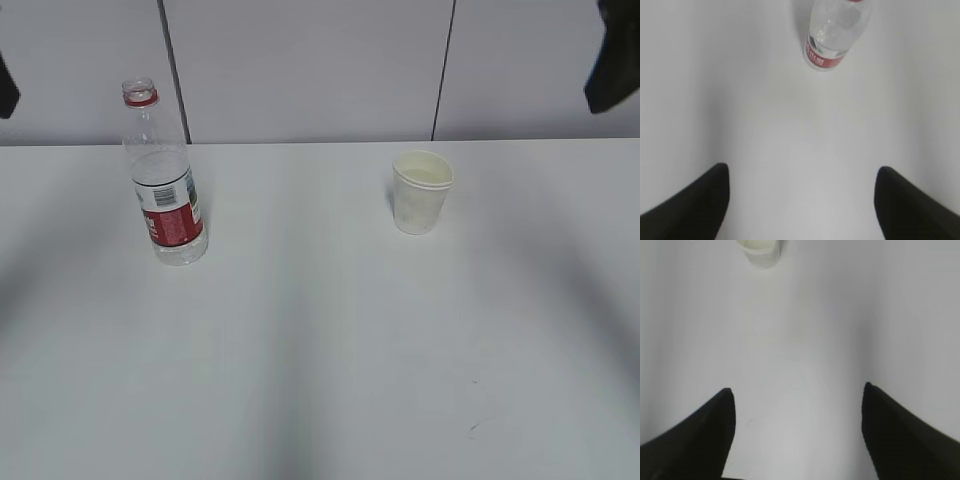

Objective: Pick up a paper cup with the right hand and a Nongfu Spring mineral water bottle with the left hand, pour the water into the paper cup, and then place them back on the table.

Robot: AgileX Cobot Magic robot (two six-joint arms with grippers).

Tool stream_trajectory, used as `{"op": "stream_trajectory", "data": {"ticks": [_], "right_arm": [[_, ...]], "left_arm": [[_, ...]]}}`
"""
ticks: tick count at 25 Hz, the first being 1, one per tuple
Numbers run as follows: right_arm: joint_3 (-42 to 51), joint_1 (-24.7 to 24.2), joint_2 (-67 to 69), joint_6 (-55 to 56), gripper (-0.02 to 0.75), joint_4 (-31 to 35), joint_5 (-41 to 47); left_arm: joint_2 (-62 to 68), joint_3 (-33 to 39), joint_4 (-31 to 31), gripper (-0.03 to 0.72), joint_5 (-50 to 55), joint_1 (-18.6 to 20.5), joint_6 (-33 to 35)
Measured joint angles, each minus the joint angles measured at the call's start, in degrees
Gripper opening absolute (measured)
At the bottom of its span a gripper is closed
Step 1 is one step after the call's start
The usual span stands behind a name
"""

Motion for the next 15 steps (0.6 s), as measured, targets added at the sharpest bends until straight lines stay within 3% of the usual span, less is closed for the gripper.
{"op": "stream_trajectory", "data": {"ticks": [9,15], "right_arm": [[19.1,0.0,-20.9,0.0,0.589,1.5,0.1],[27.2,0.0,-33.2,-0.1,0.589,3.7,0.3]], "left_arm": [[-19.0,15.5,0.2,0.544,0.4,0.0,0.0],[-31.7,21.3,0.9,0.544,0.8,0.0,0.3]]}}
